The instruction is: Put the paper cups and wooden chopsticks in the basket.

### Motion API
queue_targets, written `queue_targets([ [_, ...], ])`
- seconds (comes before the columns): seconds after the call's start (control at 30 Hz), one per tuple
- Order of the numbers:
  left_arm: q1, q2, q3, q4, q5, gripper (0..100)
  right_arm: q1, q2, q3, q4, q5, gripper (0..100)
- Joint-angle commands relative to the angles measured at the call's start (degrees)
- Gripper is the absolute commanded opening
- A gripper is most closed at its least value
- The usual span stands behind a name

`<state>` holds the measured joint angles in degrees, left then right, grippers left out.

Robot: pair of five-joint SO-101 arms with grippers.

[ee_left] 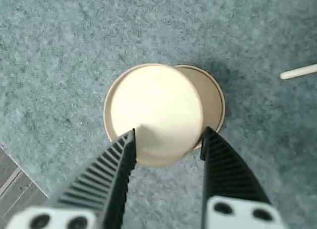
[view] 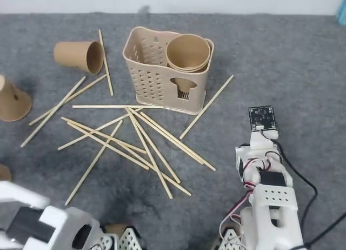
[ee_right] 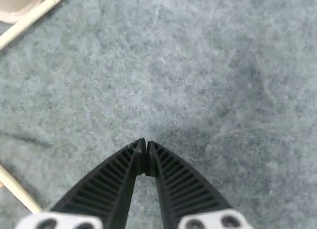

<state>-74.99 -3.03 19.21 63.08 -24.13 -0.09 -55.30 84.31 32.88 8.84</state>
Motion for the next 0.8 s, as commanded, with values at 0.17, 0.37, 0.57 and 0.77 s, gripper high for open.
queue_targets([
  [0.17,4.4,1.3,0.8,2.7,-0.5,16,0.1,-1.5,-0.5,-1.3,0.9,0.8],
  [0.37,12.0,-0.8,1.0,13.3,-0.3,14,0.1,-1.5,-0.5,-1.3,0.9,0.8],
  [0.57,21.5,-1.0,5.6,18.7,-0.2,13,0.1,-1.5,-0.5,-1.3,1.0,0.8],
  [0.77,31.9,-1.0,12.1,18.5,5.0,13,0.1,-1.5,-0.5,-1.4,1.0,0.9],
])
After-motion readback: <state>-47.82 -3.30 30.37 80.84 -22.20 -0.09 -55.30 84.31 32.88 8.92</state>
